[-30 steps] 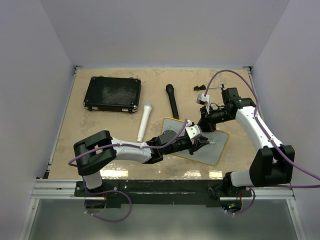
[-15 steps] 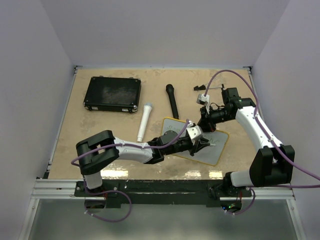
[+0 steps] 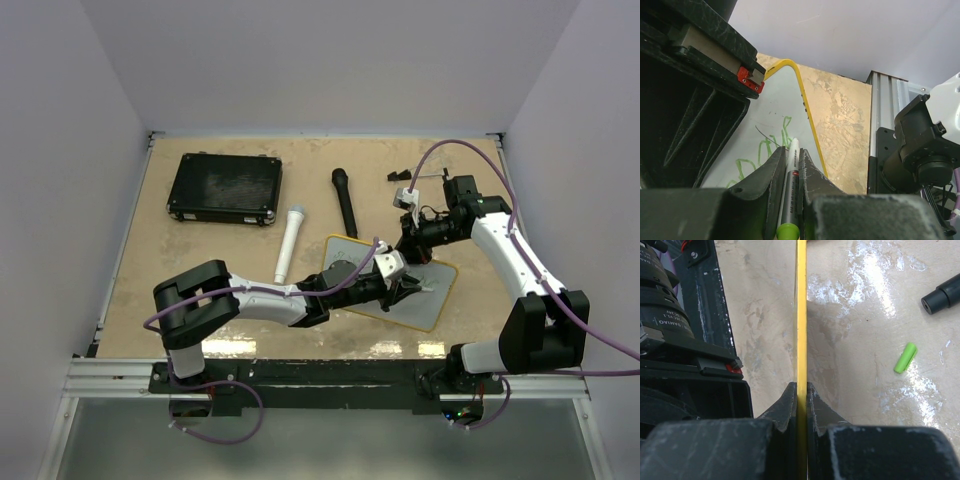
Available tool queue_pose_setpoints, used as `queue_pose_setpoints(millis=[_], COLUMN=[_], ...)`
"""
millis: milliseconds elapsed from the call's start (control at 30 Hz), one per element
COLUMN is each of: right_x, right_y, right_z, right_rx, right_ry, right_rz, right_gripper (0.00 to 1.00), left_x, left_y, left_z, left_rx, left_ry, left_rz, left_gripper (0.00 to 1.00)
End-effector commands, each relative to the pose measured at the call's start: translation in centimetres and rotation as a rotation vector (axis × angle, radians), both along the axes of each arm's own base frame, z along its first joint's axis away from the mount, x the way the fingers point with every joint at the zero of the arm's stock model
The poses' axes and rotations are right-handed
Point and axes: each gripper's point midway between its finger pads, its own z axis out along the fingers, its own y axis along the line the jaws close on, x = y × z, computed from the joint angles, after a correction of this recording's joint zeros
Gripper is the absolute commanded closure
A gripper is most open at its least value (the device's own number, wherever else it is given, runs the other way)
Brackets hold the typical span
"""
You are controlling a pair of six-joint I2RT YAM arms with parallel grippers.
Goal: Write a sentence on the whiteboard
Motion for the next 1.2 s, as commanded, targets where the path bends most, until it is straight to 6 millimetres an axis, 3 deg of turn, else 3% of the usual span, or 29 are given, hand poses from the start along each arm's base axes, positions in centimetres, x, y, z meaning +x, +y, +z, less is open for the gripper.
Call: queue_pose_setpoints(millis=[0,400,767,1167], right_x=[0.4,0.4,0.4,0.4], right_y=[0.3,0.4,0.3,0.4], right_z=[0.6,0.6,0.7,0.7], right_rx=[0.038,0.04,0.04,0.041], right_ry=[-0.062,-0.068,-0.066,-0.07], right_rz=[0.034,0.035,0.032,0.032], right_gripper=[1.0,1.0,1.0,1.0], left_x=[-0.2,0.3,1.7,1.5], left_y=[-0.5,-1.4,-1.6,-1.4], left_z=[6.0,7.0,4.8,2.8], left_rx=[-0.147,-0.17,-0.077,-0.031], left_ry=[-0.043,-0.055,-0.069,-0.052], left_rz=[-0.021,-0.006,0.059,0.051], left_gripper=[1.0,1.0,1.0,1.0])
